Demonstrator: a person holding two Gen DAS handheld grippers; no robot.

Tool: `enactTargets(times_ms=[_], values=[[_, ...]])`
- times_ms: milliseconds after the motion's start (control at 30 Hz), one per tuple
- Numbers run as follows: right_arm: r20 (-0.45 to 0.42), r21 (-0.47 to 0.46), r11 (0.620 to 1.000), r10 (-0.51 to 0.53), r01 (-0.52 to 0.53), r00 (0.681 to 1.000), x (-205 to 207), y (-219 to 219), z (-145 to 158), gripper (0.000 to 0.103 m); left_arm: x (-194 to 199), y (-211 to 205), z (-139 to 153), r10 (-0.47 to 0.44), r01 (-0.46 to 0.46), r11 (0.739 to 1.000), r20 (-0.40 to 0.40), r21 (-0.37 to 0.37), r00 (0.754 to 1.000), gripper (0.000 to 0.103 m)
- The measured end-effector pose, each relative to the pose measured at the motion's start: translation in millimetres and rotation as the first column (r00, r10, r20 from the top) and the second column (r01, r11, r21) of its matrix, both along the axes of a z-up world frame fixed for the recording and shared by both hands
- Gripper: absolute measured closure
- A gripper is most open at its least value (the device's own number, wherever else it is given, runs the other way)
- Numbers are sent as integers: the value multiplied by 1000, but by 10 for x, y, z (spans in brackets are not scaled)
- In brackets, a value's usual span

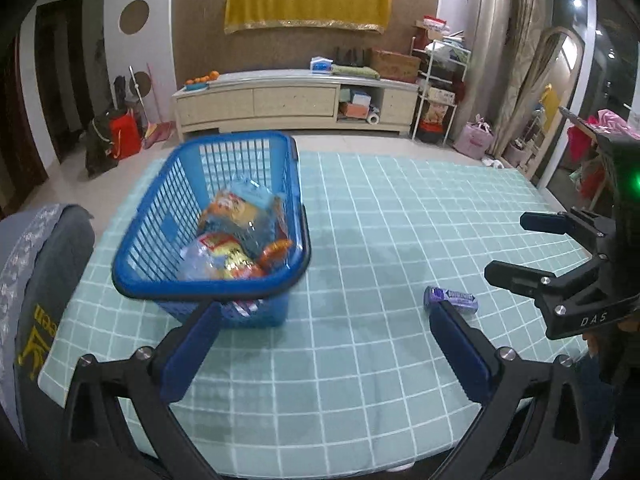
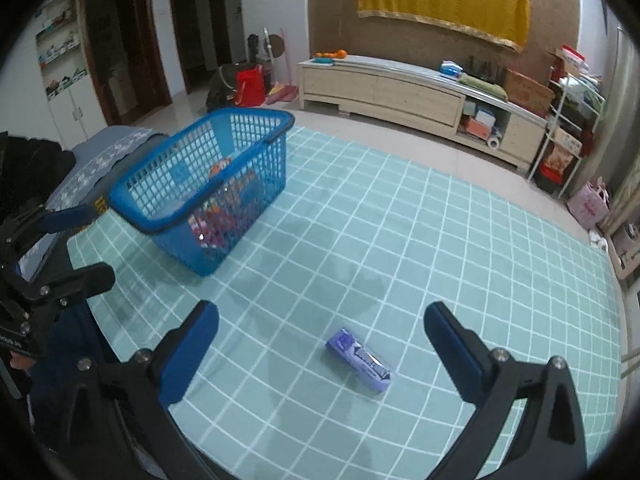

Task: Organize snacks
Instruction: 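Move the right tool from the basket to the purple DOUBLEMINT gum pack, then close the right tool on the purple gum pack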

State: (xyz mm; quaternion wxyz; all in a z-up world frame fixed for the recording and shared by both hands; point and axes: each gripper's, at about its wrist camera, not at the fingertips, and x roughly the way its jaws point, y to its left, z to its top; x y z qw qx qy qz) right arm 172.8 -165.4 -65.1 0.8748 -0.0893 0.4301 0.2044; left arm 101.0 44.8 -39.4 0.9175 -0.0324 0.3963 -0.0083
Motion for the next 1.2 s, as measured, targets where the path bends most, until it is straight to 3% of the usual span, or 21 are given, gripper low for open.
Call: enactTargets(times_ms=[267,467,633,800,933,1100,1133,1200], values=[[-31,-1,993,119,-119,992,11,-83,-387,0,54,-176,-302,59,-58,998,-35,9,998,0],[-35,-7,988,156,-156,987,50,-179,-678,0,176,-265,-615,73,-75,997,-98,-16,992,0],[-61,-10,984,177,-177,982,129,-285,-900,0,276,-426,-767,80,-80,997,-101,3,992,0],[-54,-15,975,221,-222,974,185,-291,-937,1,391,-528,-901,83,-85,996,-128,-8,988,0],[-91,-45,967,246,-251,965,195,-249,-1047,24,457,-589,-974,74,-74,997,-144,7,987,0],[-117,-78,963,250,-260,961,192,-284,-1158,24,526,-622,-1016,72,-70,997,-150,18,986,0],[-126,-72,963,248,-258,961,203,-308,-1175,27,528,-627,-1022,71,-70,997,-151,17,986,0],[-125,-65,966,243,-252,962,209,-338,-1196,42,527,-640,-1041,71,-68,997,-154,23,986,0]])
